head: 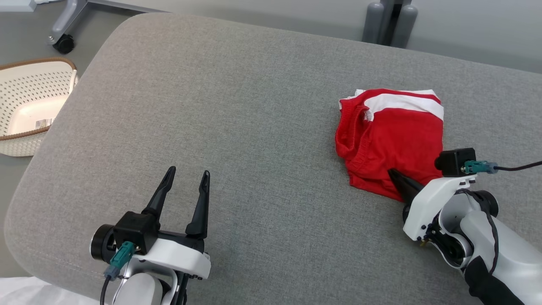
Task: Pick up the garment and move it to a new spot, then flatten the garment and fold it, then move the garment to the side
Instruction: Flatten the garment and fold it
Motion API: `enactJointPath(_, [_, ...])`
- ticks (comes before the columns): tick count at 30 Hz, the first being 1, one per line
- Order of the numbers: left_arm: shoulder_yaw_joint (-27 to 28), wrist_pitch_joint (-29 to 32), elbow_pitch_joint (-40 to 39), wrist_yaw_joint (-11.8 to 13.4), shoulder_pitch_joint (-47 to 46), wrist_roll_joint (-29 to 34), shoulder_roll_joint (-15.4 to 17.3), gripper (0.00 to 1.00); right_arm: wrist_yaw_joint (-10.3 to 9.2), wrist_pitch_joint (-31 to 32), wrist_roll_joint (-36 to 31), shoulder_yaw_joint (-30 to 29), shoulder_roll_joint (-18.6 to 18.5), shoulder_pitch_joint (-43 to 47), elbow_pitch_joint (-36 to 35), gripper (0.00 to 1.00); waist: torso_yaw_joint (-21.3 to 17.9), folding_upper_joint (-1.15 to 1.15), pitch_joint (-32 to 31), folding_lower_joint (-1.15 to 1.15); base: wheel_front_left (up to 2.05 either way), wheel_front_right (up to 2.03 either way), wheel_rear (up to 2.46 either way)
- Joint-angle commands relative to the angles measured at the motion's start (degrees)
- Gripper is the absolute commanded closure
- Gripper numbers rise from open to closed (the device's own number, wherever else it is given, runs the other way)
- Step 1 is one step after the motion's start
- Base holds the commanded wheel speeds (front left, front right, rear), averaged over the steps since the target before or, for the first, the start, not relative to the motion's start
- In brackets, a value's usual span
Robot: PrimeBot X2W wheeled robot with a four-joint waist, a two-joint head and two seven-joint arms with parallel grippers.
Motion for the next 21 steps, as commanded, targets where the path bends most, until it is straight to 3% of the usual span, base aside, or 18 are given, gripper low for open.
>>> enactJointPath(1, [-0.1,-0.2,0.1,0.4,-0.4,-0.5,0.2,0.0,0.01,1.4,2.0,1.9,-0.8,1.1,-0.1,1.0,-0.6,0.0,-0.4,0.0,0.0,0.0,0.0])
enactJointPath(5, [-0.4,-0.2,0.1,0.4,-0.9,-0.6,0.2,0.0,-0.01,1.0,4.7,5.3,-2.3,0.6,0.0,1.0,-1.1,0.0,-0.5,0.0,0.0,0.0,0.0])
enactJointPath(13, [0.1,-0.2,0.2,0.1,-0.7,-0.2,0.2,0.0,0.02,-3.2,10.1,6.0,-5.1,-3.9,-4.2,1.0,-1.0,0.0,-0.8,0.0,0.0,0.0,0.0])
enactJointPath(21, [-0.5,-0.2,0.0,-0.5,-0.9,-0.2,0.2,0.0,0.02,-4.6,10.6,5.7,-7.4,-9.9,0.7,1.0,1.0,0.0,0.6,0.0,0.0,0.0,0.0])
